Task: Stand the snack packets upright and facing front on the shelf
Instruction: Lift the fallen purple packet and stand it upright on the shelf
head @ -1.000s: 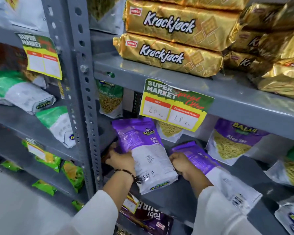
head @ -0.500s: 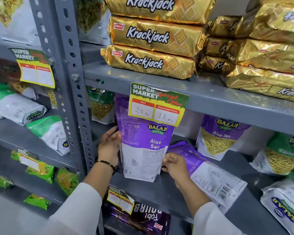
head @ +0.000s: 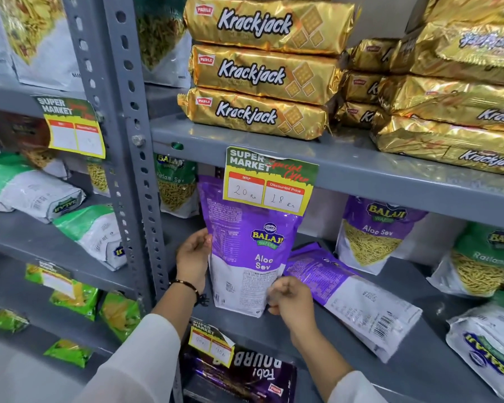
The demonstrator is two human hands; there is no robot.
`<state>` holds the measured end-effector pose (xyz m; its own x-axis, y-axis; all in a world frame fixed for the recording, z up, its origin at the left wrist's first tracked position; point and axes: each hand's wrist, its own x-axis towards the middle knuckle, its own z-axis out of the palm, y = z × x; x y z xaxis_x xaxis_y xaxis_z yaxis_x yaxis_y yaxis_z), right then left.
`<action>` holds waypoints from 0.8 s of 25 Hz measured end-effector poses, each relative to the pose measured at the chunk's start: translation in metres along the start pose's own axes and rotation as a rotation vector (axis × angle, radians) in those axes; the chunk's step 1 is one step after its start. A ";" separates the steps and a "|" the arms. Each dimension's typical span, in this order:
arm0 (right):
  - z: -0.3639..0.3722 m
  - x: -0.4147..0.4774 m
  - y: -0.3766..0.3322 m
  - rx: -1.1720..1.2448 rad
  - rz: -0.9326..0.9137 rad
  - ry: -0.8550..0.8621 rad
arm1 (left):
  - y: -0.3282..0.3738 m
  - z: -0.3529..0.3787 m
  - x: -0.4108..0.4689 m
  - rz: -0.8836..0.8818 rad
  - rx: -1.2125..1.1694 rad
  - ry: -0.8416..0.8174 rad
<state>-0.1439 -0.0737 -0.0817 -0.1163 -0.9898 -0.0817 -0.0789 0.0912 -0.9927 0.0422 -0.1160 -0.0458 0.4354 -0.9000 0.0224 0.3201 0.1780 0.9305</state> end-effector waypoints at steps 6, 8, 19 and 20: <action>0.009 -0.008 0.001 0.017 -0.001 -0.167 | 0.001 0.001 -0.015 -0.004 -0.137 0.165; 0.009 -0.007 -0.001 -0.031 -0.010 -0.253 | -0.010 0.007 -0.048 0.151 0.192 0.239; -0.014 0.023 -0.011 0.063 -0.018 -0.299 | 0.001 0.022 -0.034 0.164 0.064 0.131; -0.019 0.029 -0.012 0.046 0.021 -0.358 | 0.006 0.025 -0.018 0.097 0.045 0.080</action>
<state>-0.1656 -0.1014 -0.0707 0.2374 -0.9640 -0.1199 -0.0348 0.1149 -0.9928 0.0153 -0.1083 -0.0321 0.5289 -0.8444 0.0854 0.2362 0.2430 0.9408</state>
